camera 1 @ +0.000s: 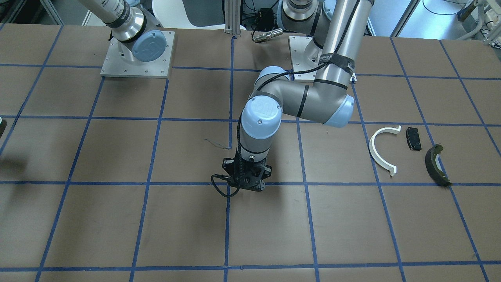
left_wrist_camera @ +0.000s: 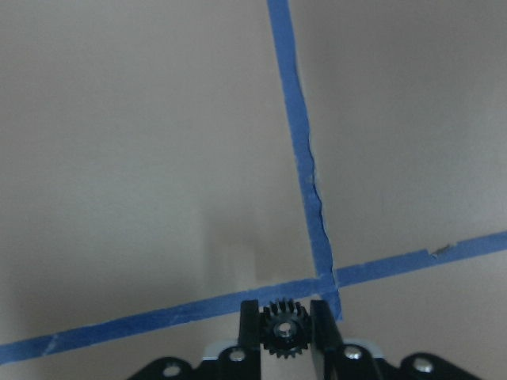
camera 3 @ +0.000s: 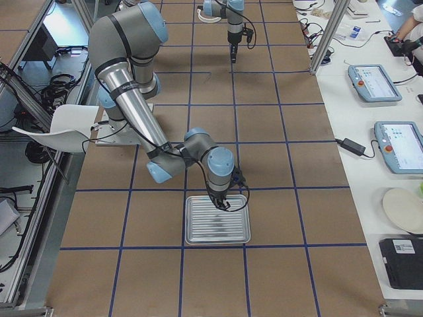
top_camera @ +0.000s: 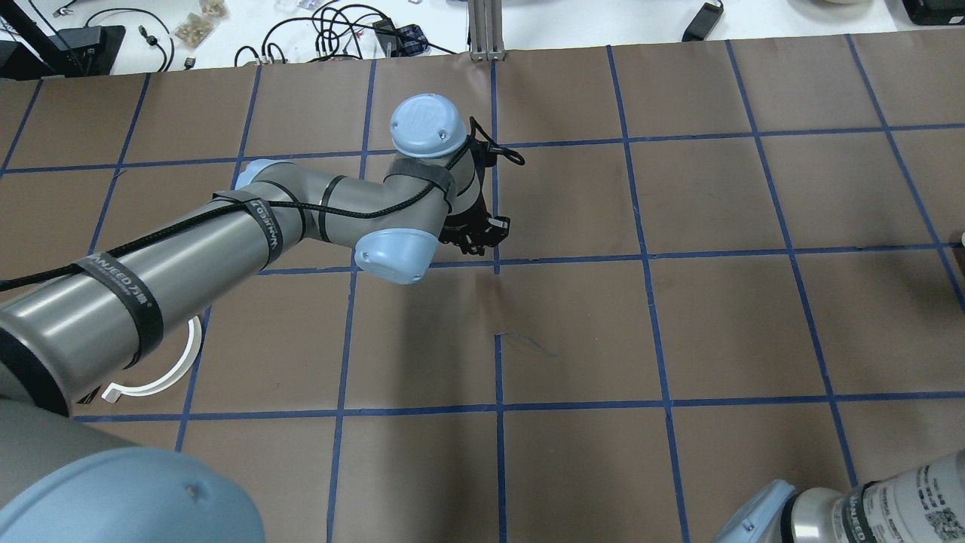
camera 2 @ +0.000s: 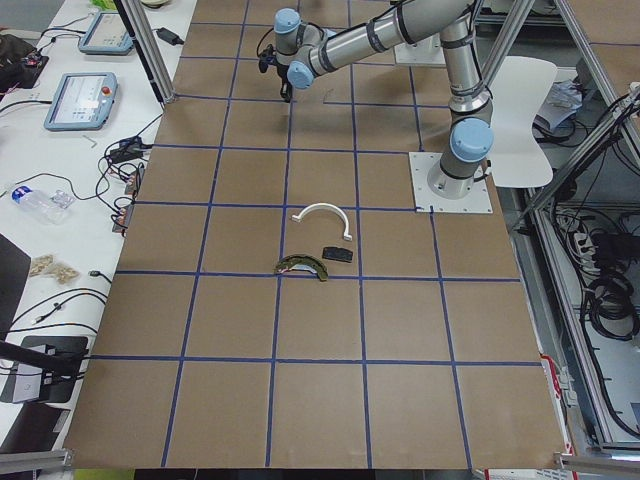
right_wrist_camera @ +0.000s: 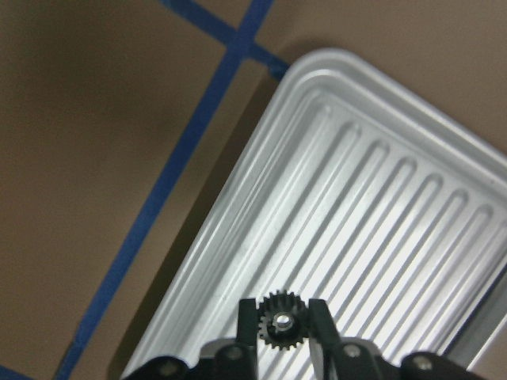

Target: Place bearing gear from tray to pile

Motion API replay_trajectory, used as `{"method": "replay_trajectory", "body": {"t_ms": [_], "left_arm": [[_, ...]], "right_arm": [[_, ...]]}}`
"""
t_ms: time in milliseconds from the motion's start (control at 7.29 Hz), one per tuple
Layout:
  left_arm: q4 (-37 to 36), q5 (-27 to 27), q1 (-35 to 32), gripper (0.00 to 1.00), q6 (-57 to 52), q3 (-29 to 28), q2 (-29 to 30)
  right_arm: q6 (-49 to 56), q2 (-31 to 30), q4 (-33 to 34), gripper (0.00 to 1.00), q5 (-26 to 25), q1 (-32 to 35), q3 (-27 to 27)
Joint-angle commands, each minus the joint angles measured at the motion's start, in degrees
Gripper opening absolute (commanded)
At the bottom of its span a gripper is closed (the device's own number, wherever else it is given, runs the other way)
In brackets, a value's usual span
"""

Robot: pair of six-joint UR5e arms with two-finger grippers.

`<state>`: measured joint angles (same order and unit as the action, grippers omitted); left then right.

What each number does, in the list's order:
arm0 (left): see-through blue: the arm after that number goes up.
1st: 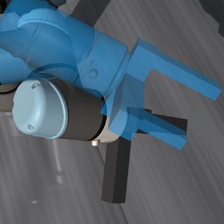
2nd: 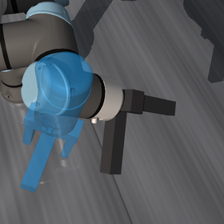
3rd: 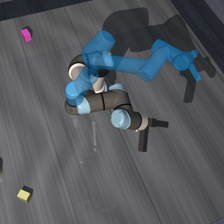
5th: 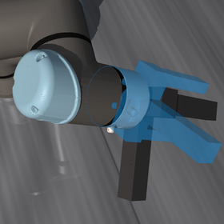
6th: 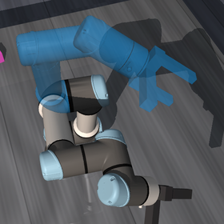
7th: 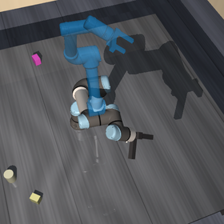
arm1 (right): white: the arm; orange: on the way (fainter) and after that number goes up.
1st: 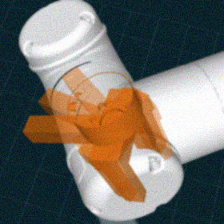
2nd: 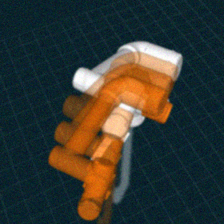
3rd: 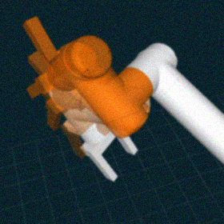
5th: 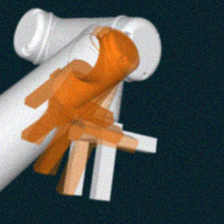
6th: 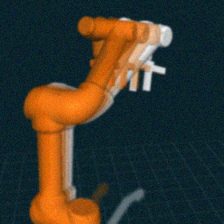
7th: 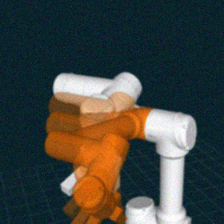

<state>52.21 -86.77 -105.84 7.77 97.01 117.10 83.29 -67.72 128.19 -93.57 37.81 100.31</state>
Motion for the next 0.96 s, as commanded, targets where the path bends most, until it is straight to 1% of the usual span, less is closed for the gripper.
{"method": "replay_trajectory", "body": {"t_ms": [0, 275, 412, 549, 686, 824], "left_arm": [[9.01, -1.56, 9.19, 0.00, -2.83, -3.30, -3.27], [12.90, -1.74, 20.53, 0.00, -14.14, -3.58, -6.00], [13.18, -3.82, 25.02, 0.00, -20.54, -2.88, -7.23], [13.27, -6.11, 28.38, 0.00, -24.87, -2.62, -7.76], [13.88, -6.22, 32.41, 0.00, -28.91, -2.18, -8.20], [13.80, -6.39, 36.63, 0.00, -34.35, -0.43, -8.47]], "right_arm": [[-12.64, -6.44, -3.64, 0.21, -0.47, 10.30, 0.76], [-30.29, -8.65, -3.92, 0.21, -0.65, 21.11, 5.39], [-39.34, -9.70, -3.83, 0.18, -0.47, 26.12, 7.33], [-46.83, -10.24, -3.83, 0.18, 0.22, 31.13, 8.66], [-56.48, -10.33, -3.48, 0.19, 0.93, 36.93, 8.85], [-68.32, -9.72, -2.87, 0.19, 1.37, 44.90, 7.89]]}}
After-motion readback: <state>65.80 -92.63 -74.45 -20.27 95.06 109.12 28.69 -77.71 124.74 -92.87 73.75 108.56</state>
